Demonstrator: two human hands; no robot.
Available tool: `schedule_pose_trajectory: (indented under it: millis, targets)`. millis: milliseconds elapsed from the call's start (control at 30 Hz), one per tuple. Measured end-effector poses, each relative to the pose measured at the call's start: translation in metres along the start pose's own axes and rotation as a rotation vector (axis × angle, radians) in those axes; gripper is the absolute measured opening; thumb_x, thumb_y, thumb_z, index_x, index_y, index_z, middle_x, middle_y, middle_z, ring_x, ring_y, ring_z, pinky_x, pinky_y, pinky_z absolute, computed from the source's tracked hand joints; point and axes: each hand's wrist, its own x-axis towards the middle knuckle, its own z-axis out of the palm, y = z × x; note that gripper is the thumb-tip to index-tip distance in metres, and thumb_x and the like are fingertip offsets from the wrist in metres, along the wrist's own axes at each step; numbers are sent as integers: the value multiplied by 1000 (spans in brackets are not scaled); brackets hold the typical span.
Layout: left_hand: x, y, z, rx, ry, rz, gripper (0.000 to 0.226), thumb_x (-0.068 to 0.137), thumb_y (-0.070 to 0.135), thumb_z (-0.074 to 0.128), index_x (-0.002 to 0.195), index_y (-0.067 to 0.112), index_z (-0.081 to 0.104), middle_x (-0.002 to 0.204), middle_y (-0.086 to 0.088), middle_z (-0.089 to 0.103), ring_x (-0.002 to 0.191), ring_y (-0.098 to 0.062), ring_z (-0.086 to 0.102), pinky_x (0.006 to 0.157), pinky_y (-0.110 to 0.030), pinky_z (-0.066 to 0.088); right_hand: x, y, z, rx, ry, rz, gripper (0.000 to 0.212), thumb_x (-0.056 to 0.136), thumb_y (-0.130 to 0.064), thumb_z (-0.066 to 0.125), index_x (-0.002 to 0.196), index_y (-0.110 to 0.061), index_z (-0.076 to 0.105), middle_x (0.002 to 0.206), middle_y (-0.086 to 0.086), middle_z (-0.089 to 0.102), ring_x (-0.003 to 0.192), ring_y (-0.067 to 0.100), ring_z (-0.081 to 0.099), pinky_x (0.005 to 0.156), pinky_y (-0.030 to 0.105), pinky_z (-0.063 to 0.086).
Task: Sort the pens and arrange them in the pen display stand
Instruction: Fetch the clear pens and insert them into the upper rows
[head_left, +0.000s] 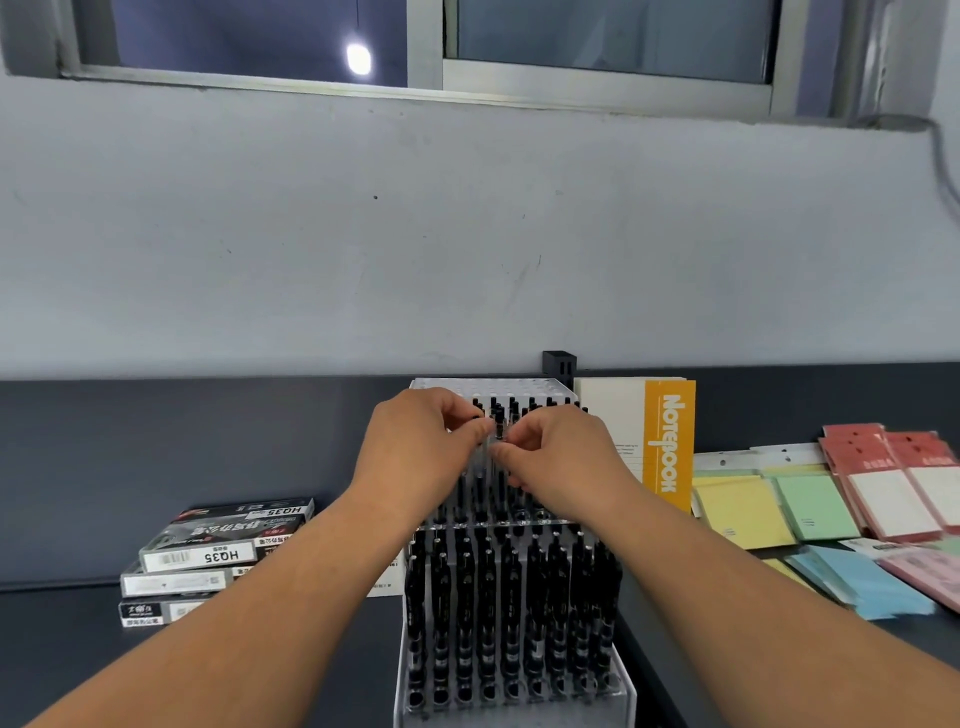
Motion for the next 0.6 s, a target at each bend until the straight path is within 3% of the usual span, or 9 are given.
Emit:
schedule_pose_trajectory:
  millis: [133,600]
  targets:
    - [0,1,2,-14,0,-8,11,81,35,73,75,29,66,67,14,65,63,-1,62,59,-14,41,-1,2,2,-41,3,5,15,88,-36,66,82,-22,67,76,-4,71,77,11,67,78,29,55]
    - [-3,3,-2,48,3,5,10,83,38,70,81,29,66,74,15,66,65,0,61,61,-14,42,-5,2,2,-43,6,-18,21,88,-38,66,102,-22,68,91,-5,71,87,10,66,85,26,52]
